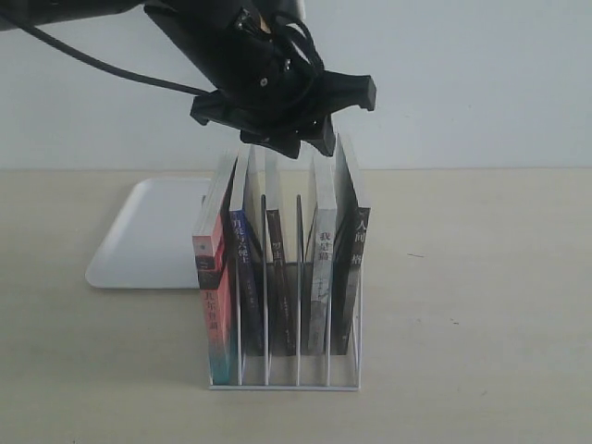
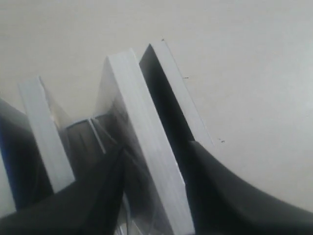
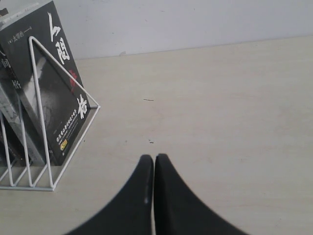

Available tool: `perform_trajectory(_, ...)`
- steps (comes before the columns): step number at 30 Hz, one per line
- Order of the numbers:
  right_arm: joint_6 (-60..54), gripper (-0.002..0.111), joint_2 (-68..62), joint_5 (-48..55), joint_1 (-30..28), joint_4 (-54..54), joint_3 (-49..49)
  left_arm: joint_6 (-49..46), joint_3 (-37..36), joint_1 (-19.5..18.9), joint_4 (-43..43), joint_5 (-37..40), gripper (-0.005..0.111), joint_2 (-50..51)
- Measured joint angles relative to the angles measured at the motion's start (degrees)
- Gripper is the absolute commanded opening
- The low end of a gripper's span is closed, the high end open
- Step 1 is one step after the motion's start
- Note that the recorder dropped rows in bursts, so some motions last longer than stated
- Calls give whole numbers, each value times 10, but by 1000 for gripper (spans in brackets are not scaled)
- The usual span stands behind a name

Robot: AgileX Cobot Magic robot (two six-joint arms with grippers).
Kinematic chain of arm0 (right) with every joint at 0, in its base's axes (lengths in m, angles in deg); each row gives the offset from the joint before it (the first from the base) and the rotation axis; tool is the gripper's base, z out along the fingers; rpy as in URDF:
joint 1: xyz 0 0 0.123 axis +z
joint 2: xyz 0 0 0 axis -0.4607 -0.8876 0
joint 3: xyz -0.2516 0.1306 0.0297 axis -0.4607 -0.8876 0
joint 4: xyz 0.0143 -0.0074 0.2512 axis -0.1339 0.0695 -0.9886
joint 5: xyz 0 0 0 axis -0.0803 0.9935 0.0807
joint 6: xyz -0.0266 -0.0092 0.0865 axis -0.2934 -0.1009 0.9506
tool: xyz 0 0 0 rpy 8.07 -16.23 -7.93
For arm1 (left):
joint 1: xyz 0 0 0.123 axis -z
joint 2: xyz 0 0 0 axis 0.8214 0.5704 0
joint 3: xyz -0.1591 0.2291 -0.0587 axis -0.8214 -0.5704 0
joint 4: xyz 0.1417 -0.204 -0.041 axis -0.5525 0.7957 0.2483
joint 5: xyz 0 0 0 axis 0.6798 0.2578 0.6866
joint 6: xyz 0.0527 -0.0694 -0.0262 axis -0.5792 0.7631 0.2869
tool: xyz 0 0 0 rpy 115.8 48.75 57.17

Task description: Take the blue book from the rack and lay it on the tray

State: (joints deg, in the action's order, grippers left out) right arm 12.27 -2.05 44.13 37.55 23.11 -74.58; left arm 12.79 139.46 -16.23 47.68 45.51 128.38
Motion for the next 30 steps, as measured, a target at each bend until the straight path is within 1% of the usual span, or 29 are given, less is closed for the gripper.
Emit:
perform_trajectory(4, 0, 0, 0, 0, 0, 0, 0, 1, 0, 15, -8, -11, 38, 11)
perform_trajectory(7, 0, 0, 0, 0, 0, 0, 0, 5, 0, 19, -12, -14, 38, 15)
perform_trajectory(13, 0, 0, 0, 0, 0, 0, 0, 26, 0, 20, -34, -9, 38, 19)
perform_trajectory(30, 0, 0, 0, 0, 0, 0, 0, 35, 6, 20, -44, 16, 37, 35)
